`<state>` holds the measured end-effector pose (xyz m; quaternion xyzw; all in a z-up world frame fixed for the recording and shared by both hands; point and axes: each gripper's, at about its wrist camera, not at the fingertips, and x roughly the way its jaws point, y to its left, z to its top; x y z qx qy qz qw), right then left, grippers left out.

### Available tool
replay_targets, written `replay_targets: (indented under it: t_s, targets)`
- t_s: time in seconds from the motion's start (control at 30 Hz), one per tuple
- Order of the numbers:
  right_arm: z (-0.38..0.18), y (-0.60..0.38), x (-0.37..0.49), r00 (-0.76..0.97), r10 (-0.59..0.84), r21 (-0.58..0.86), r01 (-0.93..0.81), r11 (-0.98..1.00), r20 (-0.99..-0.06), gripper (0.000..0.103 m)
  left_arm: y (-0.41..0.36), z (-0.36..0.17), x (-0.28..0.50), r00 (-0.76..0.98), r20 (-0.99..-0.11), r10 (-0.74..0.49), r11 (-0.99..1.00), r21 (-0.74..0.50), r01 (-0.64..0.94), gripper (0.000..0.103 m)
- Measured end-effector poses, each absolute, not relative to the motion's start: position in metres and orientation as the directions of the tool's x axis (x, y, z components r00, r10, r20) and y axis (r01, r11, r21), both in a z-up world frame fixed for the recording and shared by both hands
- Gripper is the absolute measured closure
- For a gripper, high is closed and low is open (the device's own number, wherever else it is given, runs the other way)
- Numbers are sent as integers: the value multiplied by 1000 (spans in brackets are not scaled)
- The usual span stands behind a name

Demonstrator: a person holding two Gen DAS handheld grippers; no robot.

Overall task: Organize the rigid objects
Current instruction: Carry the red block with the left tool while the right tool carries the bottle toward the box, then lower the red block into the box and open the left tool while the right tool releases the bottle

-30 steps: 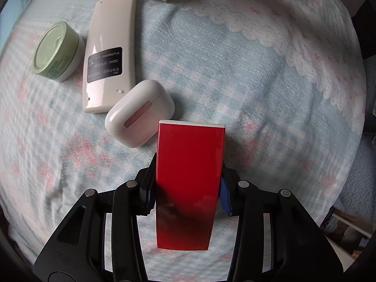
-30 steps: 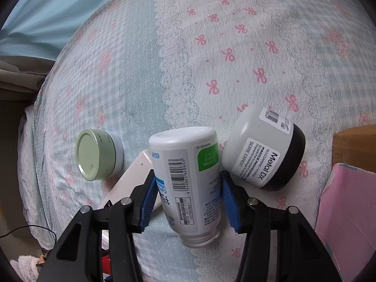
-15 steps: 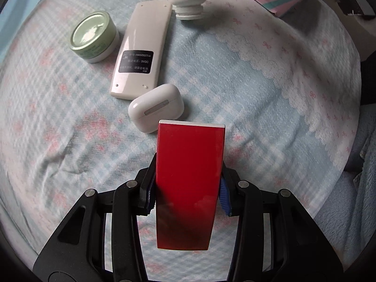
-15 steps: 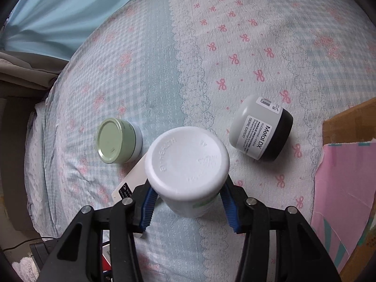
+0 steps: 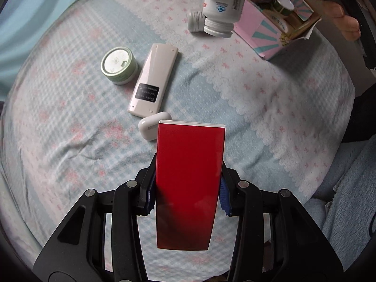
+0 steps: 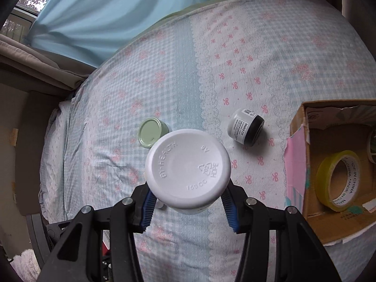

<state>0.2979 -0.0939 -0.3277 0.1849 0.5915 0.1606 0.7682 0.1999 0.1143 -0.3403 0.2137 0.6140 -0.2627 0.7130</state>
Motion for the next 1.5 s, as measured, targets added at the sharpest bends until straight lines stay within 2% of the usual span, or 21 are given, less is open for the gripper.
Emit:
replay_targets:
  t_s: [0.37, 0.7, 0.93, 1.23, 1.5]
  targets:
    - [-232, -194, 253, 351, 461, 461, -91, 883, -815, 57, 13, -249, 205, 202, -961, -188, 808, -35, 588, 64]
    - [-213, -326, 225, 409, 337, 380, 28, 924, -848, 57, -117, -230, 223, 219, -914, -342, 815, -172, 554, 64]
    - [-233, -405, 226, 407, 288, 367, 129, 921, -867, 57, -195, -243, 260, 219, -895, -389, 821, -229, 523, 64]
    - [-310, -454, 240, 348, 336, 434, 258, 863, -875, 57, -264, -310, 303, 160, -935, -317, 818, -185, 544, 64]
    - [-366, -447, 242, 296, 431, 516, 339, 787, -852, 57, -306, -362, 321, 114, -963, -244, 789, -129, 601, 64]
